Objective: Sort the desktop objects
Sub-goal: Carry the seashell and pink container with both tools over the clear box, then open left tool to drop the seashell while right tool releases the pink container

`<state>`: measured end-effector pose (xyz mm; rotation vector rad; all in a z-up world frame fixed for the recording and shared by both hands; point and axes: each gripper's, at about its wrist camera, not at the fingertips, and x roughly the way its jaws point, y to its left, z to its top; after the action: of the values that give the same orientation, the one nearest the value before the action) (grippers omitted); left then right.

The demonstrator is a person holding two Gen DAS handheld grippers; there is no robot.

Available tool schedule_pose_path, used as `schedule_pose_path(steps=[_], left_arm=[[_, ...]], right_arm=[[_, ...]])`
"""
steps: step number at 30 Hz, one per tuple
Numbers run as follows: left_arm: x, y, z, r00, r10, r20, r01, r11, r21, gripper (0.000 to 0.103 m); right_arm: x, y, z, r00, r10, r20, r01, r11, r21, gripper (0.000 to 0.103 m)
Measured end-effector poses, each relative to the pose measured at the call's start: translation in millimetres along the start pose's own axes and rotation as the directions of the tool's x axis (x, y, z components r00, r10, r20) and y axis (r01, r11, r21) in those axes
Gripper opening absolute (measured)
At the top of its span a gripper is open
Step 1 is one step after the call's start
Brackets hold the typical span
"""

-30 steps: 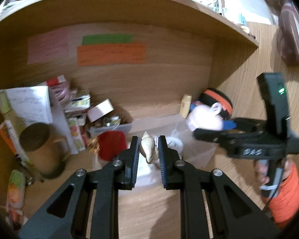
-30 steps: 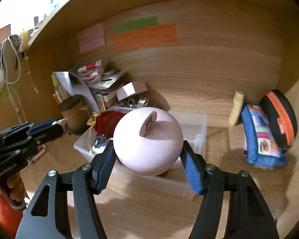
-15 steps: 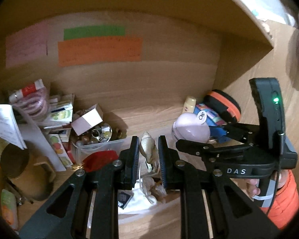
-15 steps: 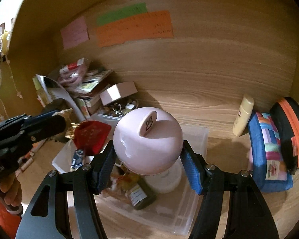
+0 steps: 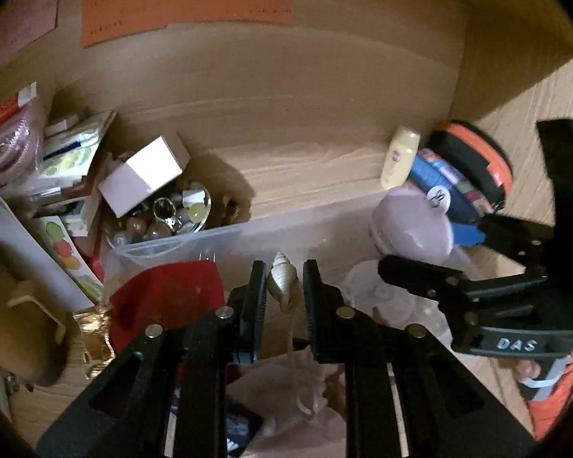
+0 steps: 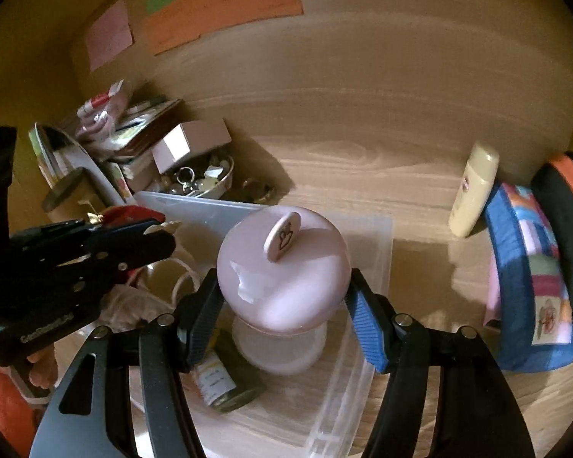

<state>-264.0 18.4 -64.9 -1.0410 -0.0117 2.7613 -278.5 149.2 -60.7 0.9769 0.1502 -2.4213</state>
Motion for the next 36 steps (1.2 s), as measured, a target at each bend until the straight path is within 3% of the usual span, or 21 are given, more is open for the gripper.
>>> schedule_pose_path(steps=[15,20,28,31,36], left_arm=[[19,-7,-5,0.998,0.046,-0.051,-0.044,0.999,0.029,0.018],[21,-7,-7,0.996,0.065,-0.060,-0.063,0.997,0.034,0.023],[16,-7,-7,0.998,0.046,-0.053,-0.045,0.999,0.019,0.039],[10,-7,-7,0.997,0.071,-0.025,-0.070,0.997,0.018,0.059],[-3,-1,-5,0.999,0.042,0.008,-0.042,0.999,-0.009,0.067]], right_arm=[[11,24,-11,0.993,-0.120,-0.021,0.116,0.984,-0.135,0.060],[14,32,-14,0.989,-0.148,-0.022,0.142,0.974,-0.179,0.061],[15,31,-16,0.991,-0.130,-0.030,0.123,0.977,-0.172,0.061],[15,31,-16,0.991,-0.131,-0.034,0.123,0.977,-0.174,0.062],[-2,35,-14,0.994,-0.108,0.005,0.107,0.978,-0.181,0.062]])
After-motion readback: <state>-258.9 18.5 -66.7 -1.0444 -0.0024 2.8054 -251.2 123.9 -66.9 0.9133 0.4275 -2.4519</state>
